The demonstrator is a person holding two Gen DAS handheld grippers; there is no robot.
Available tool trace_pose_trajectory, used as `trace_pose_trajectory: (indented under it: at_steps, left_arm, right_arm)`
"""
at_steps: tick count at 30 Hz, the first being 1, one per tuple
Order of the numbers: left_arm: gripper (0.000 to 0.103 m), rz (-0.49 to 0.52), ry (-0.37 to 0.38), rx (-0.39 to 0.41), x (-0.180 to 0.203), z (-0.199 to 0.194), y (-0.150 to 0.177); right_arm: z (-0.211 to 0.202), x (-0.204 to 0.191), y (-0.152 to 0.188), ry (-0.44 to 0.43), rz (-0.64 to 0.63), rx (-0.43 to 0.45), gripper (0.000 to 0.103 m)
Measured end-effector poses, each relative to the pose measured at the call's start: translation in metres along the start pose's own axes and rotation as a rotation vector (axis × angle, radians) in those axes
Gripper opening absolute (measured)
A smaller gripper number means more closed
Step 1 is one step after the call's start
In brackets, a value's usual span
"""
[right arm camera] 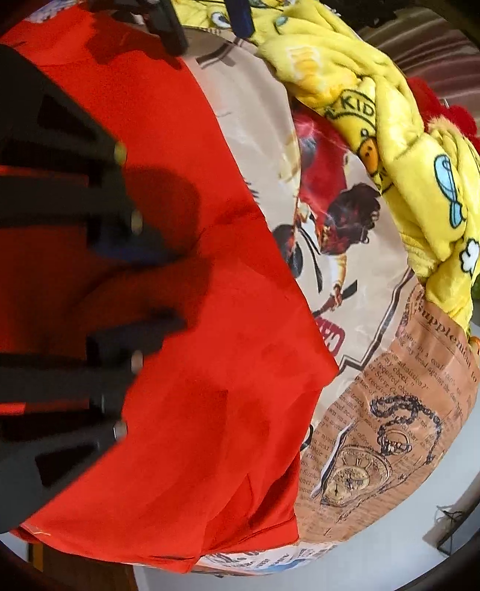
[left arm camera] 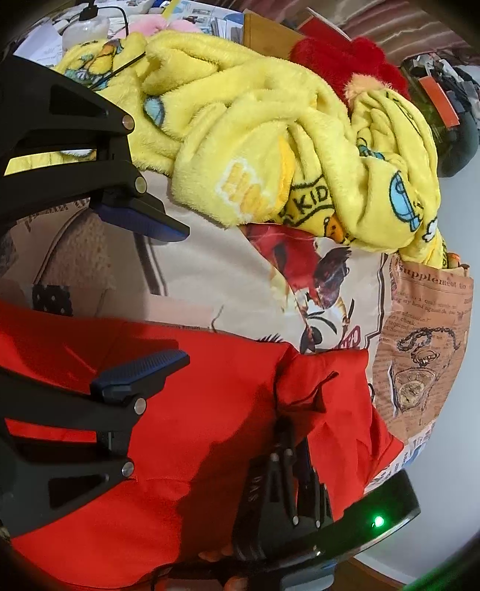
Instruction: Fold large clothes
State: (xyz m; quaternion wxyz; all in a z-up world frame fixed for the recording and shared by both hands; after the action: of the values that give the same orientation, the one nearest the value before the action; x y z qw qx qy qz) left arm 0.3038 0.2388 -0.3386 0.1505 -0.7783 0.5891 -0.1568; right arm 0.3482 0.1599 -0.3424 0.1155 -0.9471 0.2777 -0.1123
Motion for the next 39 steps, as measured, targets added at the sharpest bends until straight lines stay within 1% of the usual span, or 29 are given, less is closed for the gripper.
trace_pose_trajectory:
  at_steps: [2, 6, 11, 15, 18, 22, 26, 29, 32, 33, 35, 38, 39]
  left_arm:
    - [0.06, 0.009, -0.006, 0.005, 0.002, -0.002, -0.001]
    - [0.06, 0.026, -0.023, 0.016, 0.006, -0.006, -0.008]
    - [0.06, 0.052, -0.031, 0.05, 0.018, -0.014, -0.027]
    - [0.06, 0.069, -0.015, 0.058, 0.035, -0.012, -0.048]
    - [0.06, 0.076, 0.01, 0.054, 0.05, -0.008, -0.06]
    - [0.06, 0.088, 0.05, 0.046, 0.076, -0.003, -0.073]
    - [0.06, 0.155, 0.028, 0.058, 0.1, 0.002, -0.077]
    - [0.06, 0.213, -0.013, 0.035, 0.107, 0.017, -0.077]
    - [0.06, 0.243, -0.075, -0.02, 0.099, 0.044, -0.076]
    - [0.06, 0.237, -0.102, -0.045, 0.092, 0.054, -0.076]
    - [0.06, 0.218, -0.128, -0.078, 0.081, 0.069, -0.077]
    - [0.06, 0.19, -0.176, -0.1, 0.067, 0.088, -0.08]
    - [0.06, 0.176, -0.177, -0.102, 0.064, 0.093, -0.082]
  right_arm:
    - [-0.006, 0.002, -0.002, -0.006, 0.012, 0.03, 0.012]
    - [-0.035, 0.019, -0.005, -0.025, 0.087, 0.12, 0.009]
    - [-0.09, 0.058, -0.004, -0.083, 0.222, 0.254, 0.008]
    - [-0.124, 0.082, 0.002, -0.068, 0.269, 0.331, 0.008]
    - [-0.152, 0.103, 0.015, -0.076, 0.331, 0.389, 0.008]
    - [-0.191, 0.137, 0.042, -0.046, 0.42, 0.473, 0.008]
    - [-0.223, 0.175, 0.079, 0.002, 0.537, 0.55, 0.008]
    - [-0.232, 0.199, 0.108, 0.039, 0.612, 0.57, 0.008]
    - [-0.224, 0.216, 0.137, 0.047, 0.674, 0.539, 0.008]
    - [-0.22, 0.22, 0.144, 0.045, 0.69, 0.528, 0.008]
    - [-0.205, 0.228, 0.164, 0.034, 0.731, 0.492, 0.008]
    - [-0.182, 0.235, 0.19, 0.009, 0.786, 0.437, 0.008]
    - [-0.177, 0.237, 0.198, 0.002, 0.8, 0.422, 0.008]
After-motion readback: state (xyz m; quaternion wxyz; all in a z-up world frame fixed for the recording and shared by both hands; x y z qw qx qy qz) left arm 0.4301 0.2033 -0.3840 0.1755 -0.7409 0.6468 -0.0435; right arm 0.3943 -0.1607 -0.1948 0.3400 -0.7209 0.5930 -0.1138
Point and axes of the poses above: each gripper's, at about its wrist camera, not at the fingertips, and z roughly the way its jaws point, x to its right, y to its underside, the point moved 9 cm from there along z, roughly the way its jaws point, and after that the axes turned 3 degrees about -x, right-handed, at the moved point
